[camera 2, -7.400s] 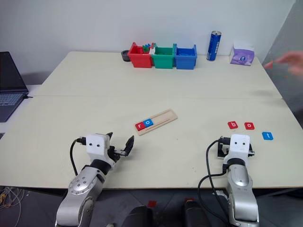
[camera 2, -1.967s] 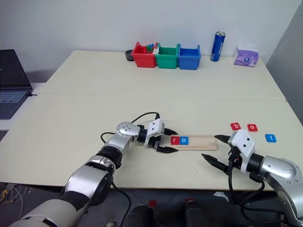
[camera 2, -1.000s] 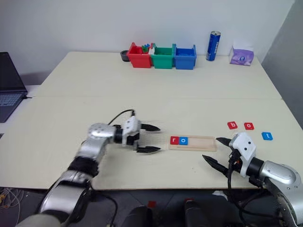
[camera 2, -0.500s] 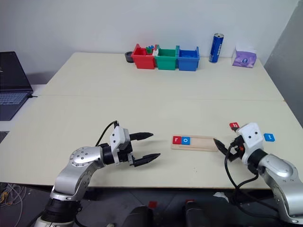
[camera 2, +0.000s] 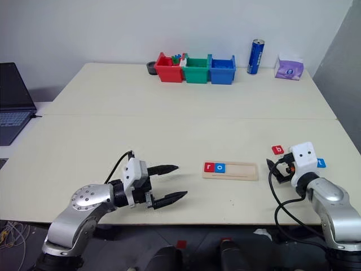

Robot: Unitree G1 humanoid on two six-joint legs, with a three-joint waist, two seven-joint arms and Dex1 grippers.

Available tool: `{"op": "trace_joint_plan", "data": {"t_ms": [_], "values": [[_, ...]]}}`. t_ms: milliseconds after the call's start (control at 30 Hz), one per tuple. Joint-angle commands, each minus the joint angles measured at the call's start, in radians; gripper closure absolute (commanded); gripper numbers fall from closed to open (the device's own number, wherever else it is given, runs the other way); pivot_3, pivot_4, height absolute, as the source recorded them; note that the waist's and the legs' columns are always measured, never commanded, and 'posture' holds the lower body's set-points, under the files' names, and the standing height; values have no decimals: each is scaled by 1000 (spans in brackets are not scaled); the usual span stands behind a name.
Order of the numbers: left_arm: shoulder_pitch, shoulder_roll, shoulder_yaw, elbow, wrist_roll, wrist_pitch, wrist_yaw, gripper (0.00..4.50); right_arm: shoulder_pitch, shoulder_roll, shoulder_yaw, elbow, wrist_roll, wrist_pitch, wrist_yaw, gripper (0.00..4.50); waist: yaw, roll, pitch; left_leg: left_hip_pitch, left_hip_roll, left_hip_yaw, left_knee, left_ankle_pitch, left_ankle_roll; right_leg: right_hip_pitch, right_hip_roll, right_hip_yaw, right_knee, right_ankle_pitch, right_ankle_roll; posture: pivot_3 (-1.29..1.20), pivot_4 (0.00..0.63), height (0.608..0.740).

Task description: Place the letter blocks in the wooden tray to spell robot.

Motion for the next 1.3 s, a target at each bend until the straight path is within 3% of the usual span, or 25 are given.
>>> {"op": "trace_joint_plan", "data": {"t_ms": [33, 233, 767, 867, 1100, 1200, 1300], "values": [[-12, 3, 29, -91, -84, 32, 20, 66, -43, 22, -6, 42, -15, -18, -17, 0, 0, 0, 0, 0, 0, 0, 0, 0, 0, 0, 0, 0, 0, 0, 0, 0, 150, 740], [-32, 14, 20, -164, -177, 96, 41, 66, -139, 51, 21, 191, -48, -55, -24, 0, -1, 0, 0, 0, 0, 0, 0, 0, 0, 0, 0, 0, 0, 0, 0, 0, 150, 740], [-25, 72, 13, -97, -173, 32, -44, 66, -284, 126, 11, 460, -62, -89, -52, 0, -3, 0, 0, 0, 0, 1, -1, 0, 0, 0, 1, 1, 0, 0, -1, 0, 150, 740], [-26, 80, 15, -90, -175, 26, -54, 0, -292, 135, 10, 477, -69, -95, -56, 623, -3, 0, 0, 0, 0, 1, -1, 0, 0, 0, 1, 0, 0, 0, -1, 0, 150, 740], [-25, 81, 9, -97, -173, 26, -56, 0, -289, 141, 5, 480, -84, -99, -72, 3063, -1, 0, 0, 0, 0, 1, 0, 0, 0, 0, 0, 1, 0, 0, -1, 0, 150, 740], [-21, 81, 6, -103, -172, 25, -54, 0, -272, 134, 0, 449, -85, -78, -85, 3047, -1, 0, 0, 0, 0, 1, 0, 0, 0, 0, 0, 1, 0, 0, -1, 0, 150, 740], [-2, 90, 14, -112, -176, 22, -63, 0, -187, 117, -8, 282, -70, 31, -95, 3047, 2, 1, 0, 0, 0, 0, -1, 0, 0, 0, 0, 0, -1, 0, -1, 0, 150, 740]]}}
